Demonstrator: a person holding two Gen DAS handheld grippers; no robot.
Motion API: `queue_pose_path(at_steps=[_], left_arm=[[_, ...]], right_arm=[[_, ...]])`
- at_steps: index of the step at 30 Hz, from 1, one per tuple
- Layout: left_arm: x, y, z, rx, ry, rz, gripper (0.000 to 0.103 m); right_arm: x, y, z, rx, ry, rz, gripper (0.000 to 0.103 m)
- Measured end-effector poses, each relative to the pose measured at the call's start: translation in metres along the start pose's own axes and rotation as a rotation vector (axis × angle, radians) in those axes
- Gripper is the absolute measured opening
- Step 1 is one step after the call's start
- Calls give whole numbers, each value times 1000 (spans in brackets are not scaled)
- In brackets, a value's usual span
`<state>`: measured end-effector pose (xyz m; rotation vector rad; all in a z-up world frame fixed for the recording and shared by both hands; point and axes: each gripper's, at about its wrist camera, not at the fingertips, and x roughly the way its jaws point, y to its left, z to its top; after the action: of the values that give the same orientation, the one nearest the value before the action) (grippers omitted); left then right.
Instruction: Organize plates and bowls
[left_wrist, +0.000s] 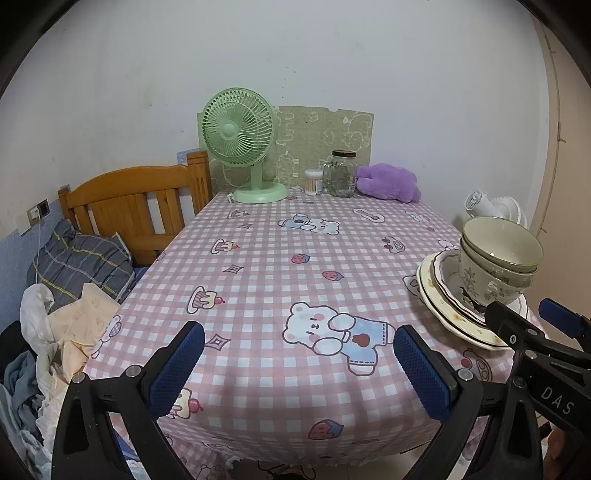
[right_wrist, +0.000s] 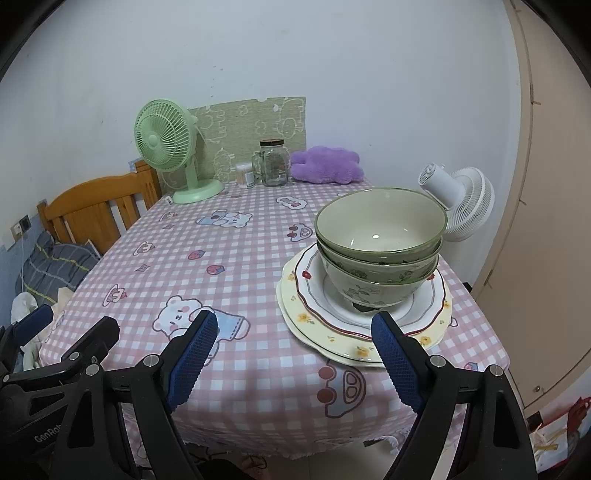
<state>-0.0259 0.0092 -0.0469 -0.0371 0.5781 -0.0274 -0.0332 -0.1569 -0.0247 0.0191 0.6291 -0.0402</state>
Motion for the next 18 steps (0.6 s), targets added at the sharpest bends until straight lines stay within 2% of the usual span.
queue_pose_path(at_steps=[18], left_arm=[[-3,2,4,4,-9,-12,103]], right_arm=[[-2,2,2,1,-8,-4,88]])
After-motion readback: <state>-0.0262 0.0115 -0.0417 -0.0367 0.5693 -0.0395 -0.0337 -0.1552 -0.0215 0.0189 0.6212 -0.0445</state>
